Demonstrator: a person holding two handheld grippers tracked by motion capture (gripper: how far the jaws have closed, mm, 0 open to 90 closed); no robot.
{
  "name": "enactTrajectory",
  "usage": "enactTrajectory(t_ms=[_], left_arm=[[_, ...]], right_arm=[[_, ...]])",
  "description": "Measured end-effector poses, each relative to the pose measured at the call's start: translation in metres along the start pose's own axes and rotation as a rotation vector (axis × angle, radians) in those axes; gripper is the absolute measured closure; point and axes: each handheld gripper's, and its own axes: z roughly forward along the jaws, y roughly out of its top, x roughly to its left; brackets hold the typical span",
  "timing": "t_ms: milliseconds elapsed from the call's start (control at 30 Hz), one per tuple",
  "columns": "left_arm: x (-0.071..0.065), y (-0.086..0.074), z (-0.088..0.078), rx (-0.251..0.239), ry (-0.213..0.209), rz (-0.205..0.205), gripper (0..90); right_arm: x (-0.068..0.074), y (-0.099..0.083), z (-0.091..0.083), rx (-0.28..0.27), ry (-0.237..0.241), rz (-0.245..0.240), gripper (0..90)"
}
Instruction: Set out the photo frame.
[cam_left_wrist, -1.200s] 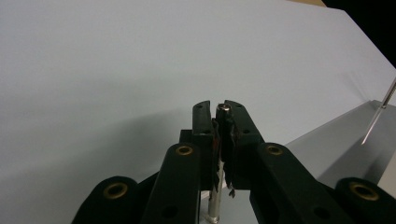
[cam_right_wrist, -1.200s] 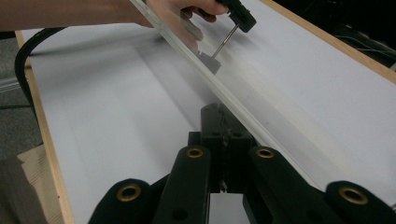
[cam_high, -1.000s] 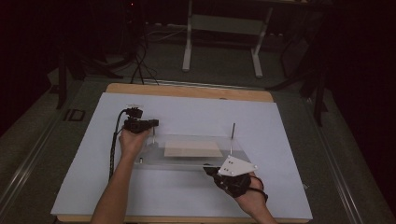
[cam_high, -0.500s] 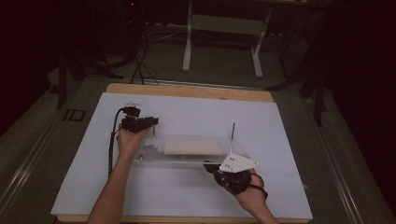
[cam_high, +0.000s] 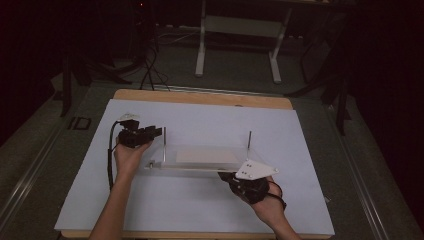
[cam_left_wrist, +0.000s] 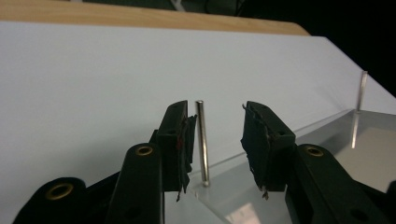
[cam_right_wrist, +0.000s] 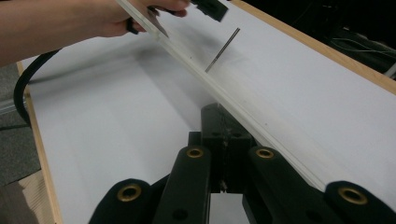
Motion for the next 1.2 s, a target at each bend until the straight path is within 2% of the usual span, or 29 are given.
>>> enactTrajectory(t_ms=[300, 467, 567, 700, 867, 900, 1200], left_arm=[[-0.01, -0.011, -0.025, -0.044, -0.021, 0.065, 58.4], [-0.008, -0.02, -0.032, -0.05, -0.03, 0.07, 58.0], [-0.009, -0.021, -0.035, -0.031, 0.001, 0.095, 57.1], [-0.012, -0.021, -0.043, -0.038, 0.021, 0.128, 56.5], [-0.018, -0.022, -0.048, -0.006, 0.055, 0.214, 56.3], [-0.019, -0.022, -0.048, -0.004, 0.055, 0.22, 56.2], [-0.015, -0.027, -0.05, -0.011, 0.029, 0.209, 55.1]], right_arm=[[-0.006, 0.008, 0.0, -0.014, -0.015, 0.007, 90.0], [-0.011, 0.011, -0.001, -0.026, -0.026, 0.018, 90.0], [-0.014, 0.013, -0.002, -0.027, -0.035, 0.017, 90.0], [-0.017, 0.017, -0.002, -0.032, -0.039, 0.026, 90.0], [-0.021, 0.02, -0.002, -0.04, -0.046, 0.026, 90.0], [-0.021, 0.021, -0.001, -0.04, -0.046, 0.027, 90.0], [-0.029, 0.028, -0.001, -0.057, -0.063, 0.041, 90.0]])
